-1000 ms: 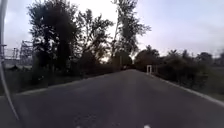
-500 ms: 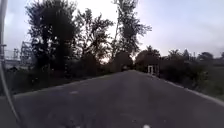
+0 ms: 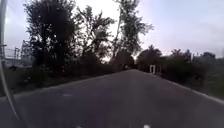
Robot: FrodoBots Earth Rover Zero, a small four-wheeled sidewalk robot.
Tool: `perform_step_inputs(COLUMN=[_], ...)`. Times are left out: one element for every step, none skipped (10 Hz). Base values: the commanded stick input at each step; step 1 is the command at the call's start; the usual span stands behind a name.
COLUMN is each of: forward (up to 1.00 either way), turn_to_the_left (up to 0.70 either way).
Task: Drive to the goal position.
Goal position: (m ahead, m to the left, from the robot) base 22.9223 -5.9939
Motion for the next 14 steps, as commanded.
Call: perform_step_inputs(forward=[0.7,0.7,0.7,0.7,0.7,0.7,0.7,0.7,0.7,0.7,0.7,0.7,0.7,0.7], turn_to_the_left=[-0.06,-0.28,-0.21,0.0,0.0,0.0,0.0,0.0,0.0,0.0,0.0,0.0,0.0,0.0])
